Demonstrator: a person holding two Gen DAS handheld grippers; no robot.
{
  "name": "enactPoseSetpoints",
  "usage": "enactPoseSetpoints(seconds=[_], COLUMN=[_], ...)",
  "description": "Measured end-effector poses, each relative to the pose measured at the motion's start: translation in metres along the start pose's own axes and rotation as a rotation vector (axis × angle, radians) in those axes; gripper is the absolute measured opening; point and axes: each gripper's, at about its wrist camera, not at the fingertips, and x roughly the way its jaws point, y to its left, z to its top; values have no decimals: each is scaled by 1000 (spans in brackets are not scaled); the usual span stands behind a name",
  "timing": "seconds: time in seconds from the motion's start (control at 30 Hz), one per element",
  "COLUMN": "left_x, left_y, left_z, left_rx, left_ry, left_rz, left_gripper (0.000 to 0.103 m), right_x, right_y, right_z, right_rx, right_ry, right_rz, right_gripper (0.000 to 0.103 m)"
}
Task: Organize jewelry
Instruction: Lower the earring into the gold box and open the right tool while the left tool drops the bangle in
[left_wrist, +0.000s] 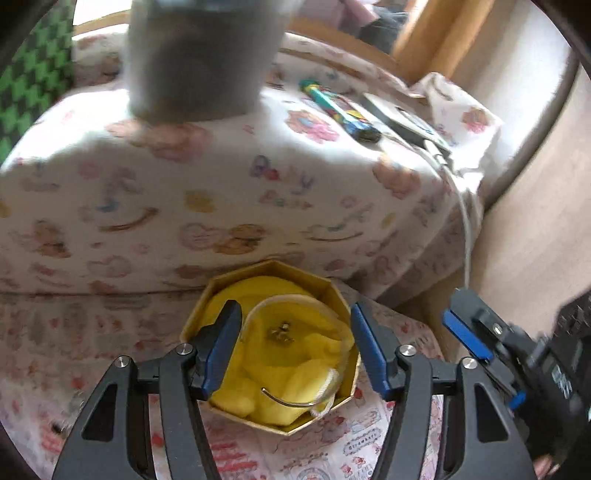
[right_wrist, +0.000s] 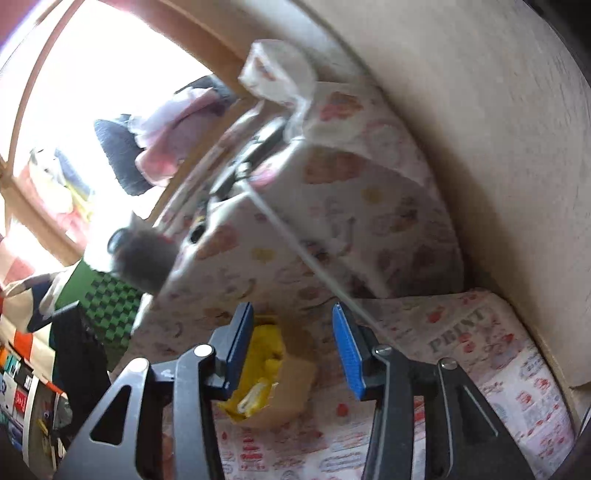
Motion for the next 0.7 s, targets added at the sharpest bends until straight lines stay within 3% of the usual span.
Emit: enactPoseSetpoints(seconds=[0.07,0.17,0.37,0.57,0.7], left_x=[0,-13,-86,-170,-206], left_y=[2,8,19,42,67], left_z=[-1,-4,-21,-49,-75], left_rx=[16,27,63,85,71], left_ry=[-10,-39,-193,-364,-447], left_rz=[25,75,144,260,333], left_gripper=[77,78,79,86,94], right_x=[3,8,2,0,-1], right_y=[-8,-6,25,70,99], right_z=[2,-1,-13,-37,-62], right_rx=[29,32,-98,-254,-378], right_ry=[14,38,35,41,60], right_rz=[2,9,6,5,10], right_gripper=[45,46,47,53,58])
